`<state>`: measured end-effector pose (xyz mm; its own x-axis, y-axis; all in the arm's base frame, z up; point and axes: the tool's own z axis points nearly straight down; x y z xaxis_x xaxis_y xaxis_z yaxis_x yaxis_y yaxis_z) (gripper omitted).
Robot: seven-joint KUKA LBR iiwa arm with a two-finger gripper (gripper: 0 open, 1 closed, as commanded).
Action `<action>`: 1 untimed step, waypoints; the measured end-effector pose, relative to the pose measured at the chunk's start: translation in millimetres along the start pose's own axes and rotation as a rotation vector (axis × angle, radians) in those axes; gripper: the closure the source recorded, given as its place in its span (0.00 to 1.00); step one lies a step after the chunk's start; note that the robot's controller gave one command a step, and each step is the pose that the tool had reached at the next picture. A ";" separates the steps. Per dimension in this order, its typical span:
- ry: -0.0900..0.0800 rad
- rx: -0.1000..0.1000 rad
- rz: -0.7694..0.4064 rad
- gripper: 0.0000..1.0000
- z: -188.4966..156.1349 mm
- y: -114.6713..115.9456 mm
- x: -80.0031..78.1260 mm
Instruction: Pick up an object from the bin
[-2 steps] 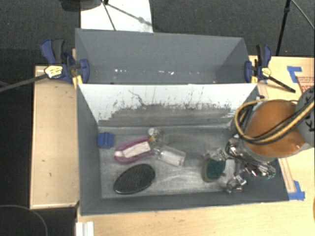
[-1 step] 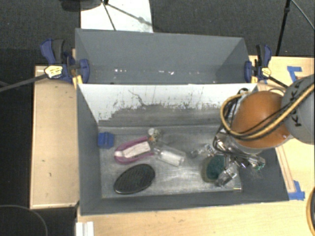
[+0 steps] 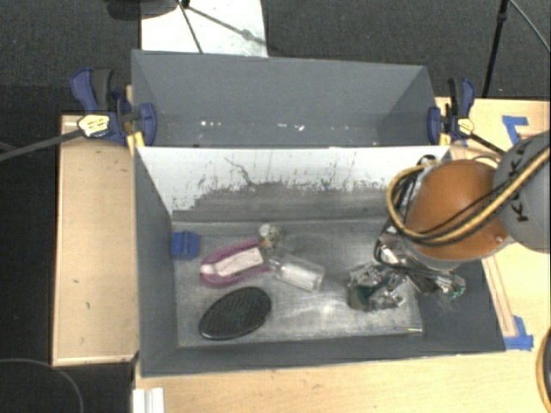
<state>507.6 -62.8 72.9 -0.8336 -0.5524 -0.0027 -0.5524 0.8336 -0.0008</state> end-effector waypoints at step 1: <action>-0.004 0.009 -0.203 1.00 -236.1 -37.2 47.6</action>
Offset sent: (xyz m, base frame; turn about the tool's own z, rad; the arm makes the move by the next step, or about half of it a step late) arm -0.0216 -0.0561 0.2314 -0.2070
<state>487.8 -120.3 308.9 -0.7052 -0.7090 -0.0056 -0.7089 0.7052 -0.0102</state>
